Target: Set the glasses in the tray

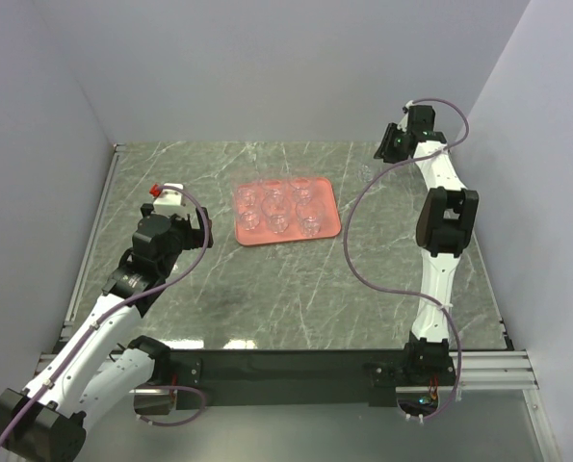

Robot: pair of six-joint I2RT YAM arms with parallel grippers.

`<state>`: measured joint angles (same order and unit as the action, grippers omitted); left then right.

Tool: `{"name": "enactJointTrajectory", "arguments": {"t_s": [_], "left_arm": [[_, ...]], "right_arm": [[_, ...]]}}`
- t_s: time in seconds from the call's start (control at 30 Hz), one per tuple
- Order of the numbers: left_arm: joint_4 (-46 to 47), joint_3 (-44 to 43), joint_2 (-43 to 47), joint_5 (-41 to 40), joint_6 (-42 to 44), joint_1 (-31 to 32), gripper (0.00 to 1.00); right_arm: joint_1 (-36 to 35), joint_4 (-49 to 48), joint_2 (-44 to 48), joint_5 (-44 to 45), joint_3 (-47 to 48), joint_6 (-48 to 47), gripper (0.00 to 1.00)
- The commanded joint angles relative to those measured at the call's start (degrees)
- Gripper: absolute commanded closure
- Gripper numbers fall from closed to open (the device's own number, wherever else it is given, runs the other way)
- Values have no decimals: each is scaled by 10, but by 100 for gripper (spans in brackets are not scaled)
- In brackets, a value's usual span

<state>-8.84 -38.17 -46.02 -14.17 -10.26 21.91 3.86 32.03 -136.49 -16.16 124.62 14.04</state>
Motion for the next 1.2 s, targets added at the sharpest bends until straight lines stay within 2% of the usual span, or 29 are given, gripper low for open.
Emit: {"name": "enactJointTrajectory", "arguments": {"t_s": [0.0,0.23,0.47,0.6,0.8,0.9,0.93,1.07,1.17], "left_arm": [[25,-6,-1,11,2,-3,4],[26,-7,-3,13,2,-3,4],[25,-6,-2,12,2,-3,4],[25,-6,-4,10,2,-3,4],[24,-5,0,7,2,-3,4],[23,-5,2,7,2,-3,4],[24,-5,5,7,2,-3,4],[23,-4,8,7,1,-3,4],[23,-4,12,8,1,-3,4]], "right_arm": [[-7,-13,-13,25,28,-3,57],[-16,-12,-14,53,22,-14,76],[-30,-1,-20,70,19,-31,87],[-31,3,-12,66,21,-42,100],[-25,-11,51,34,-17,-61,100],[-25,-18,92,-19,-56,-89,100],[-25,-19,112,-65,-80,-112,100],[-25,-24,155,-156,-138,-168,100],[-25,-23,177,-190,-166,-193,100]]}}
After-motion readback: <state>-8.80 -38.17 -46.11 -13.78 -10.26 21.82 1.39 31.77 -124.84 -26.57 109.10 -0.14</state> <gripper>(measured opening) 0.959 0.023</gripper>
